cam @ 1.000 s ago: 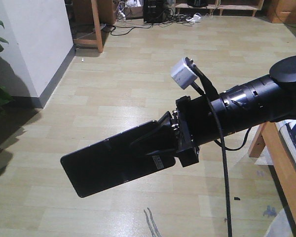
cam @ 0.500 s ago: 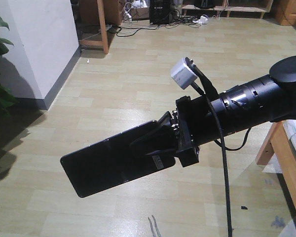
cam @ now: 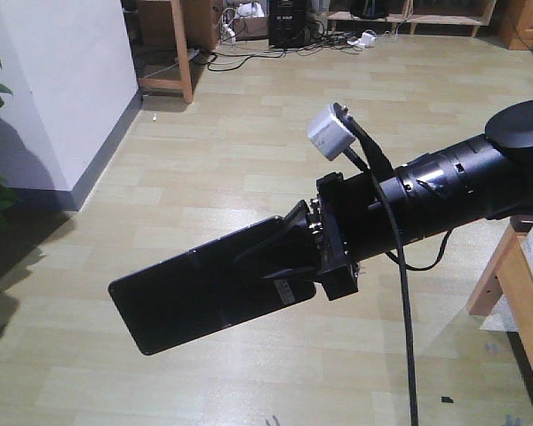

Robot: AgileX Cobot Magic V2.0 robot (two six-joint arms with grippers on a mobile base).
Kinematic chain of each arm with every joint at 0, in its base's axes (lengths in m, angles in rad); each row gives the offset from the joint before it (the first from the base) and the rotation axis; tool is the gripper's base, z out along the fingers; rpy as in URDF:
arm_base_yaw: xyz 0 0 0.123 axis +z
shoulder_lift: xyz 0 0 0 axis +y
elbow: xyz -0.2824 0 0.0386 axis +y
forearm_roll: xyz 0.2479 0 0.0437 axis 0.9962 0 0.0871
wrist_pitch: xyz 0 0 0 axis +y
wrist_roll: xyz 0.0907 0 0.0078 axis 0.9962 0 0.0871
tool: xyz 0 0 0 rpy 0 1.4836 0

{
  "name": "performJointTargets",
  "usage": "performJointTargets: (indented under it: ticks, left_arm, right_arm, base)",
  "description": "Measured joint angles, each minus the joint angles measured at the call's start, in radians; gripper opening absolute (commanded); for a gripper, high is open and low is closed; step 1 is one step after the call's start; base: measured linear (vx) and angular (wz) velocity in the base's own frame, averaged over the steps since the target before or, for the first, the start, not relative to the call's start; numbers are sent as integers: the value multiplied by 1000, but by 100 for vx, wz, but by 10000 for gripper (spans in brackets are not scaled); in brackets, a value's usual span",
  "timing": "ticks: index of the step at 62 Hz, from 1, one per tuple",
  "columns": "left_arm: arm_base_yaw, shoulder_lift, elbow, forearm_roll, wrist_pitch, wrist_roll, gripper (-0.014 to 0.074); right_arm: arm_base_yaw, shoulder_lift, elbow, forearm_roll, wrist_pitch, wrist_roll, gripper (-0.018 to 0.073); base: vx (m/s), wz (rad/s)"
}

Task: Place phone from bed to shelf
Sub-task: 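Keep holding the phone while the base drives across the room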

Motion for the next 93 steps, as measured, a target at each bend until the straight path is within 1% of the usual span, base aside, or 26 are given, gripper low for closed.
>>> performJointTargets:
  ticks: [57,93]
  left_arm:
    - [0,0,0,0,0,0,1]
    - [0,0,0,0,0,0,1]
  right_arm:
    - [0,0,0,0,0,0,-1]
    - [0,0,0,0,0,0,-1]
  base:
    - [25,-17]
    - [36,-1]
